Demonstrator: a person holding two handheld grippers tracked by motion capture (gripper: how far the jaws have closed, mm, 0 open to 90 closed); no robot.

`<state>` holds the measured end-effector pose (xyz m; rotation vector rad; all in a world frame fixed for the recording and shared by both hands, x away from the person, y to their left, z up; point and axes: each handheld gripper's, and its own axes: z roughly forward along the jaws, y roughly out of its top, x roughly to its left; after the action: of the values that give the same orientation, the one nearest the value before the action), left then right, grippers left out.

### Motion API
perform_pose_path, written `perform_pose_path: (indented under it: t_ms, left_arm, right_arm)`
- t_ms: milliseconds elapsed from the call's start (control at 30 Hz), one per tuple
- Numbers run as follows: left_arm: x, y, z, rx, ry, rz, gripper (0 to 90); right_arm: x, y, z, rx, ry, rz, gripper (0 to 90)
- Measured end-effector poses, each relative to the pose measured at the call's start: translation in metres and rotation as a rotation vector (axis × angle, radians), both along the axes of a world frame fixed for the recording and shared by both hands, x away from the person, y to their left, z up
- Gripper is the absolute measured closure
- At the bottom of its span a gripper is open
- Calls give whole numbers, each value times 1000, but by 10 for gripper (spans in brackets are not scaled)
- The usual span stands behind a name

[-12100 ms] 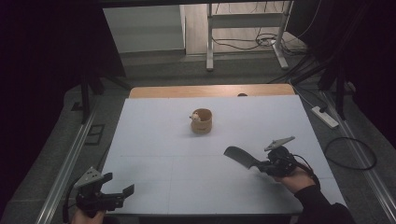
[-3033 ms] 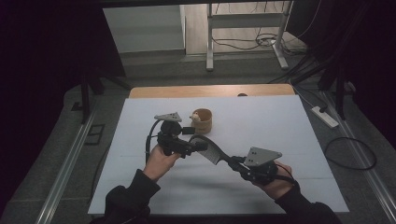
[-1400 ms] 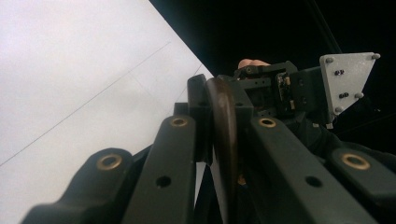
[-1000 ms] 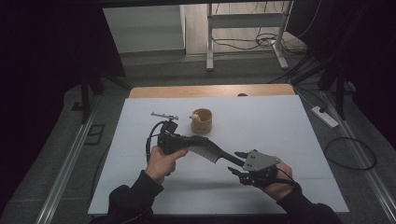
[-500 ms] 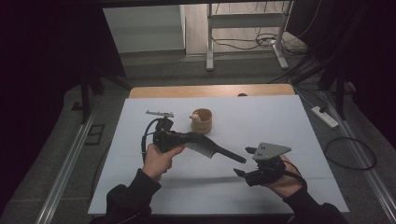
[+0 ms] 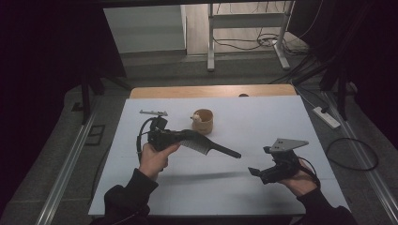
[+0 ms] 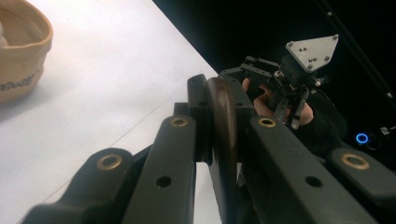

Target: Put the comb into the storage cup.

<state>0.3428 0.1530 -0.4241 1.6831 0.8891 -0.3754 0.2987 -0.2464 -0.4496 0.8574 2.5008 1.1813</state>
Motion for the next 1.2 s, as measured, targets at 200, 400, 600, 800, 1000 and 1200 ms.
perform_pose_path:
  t_ms: [200, 400, 600, 800, 1000, 1200]
  left_arm:
    - [1, 5, 4, 6, -12, 18, 841]
    - [9, 12, 6, 6, -5, 47, 841]
    - [17, 15, 14, 21, -11, 71, 841]
    - [25, 22, 23, 40, -25, 108, 841]
    - [33, 30, 29, 48, -31, 140, 841]
    - [39, 36, 32, 49, -32, 168, 841]
  right_arm:
    - [-5, -8, -5, -36, -5, -4, 30]
    - [-4, -16, -5, -40, 1, -38, 12]
    - [-6, -22, -9, -74, 12, -50, 5]
    - [-6, -27, -12, -92, 38, -86, 0]
    - [-7, -30, -15, -98, 56, -103, 0]
    - [-8, -33, -17, -103, 63, -117, 0]
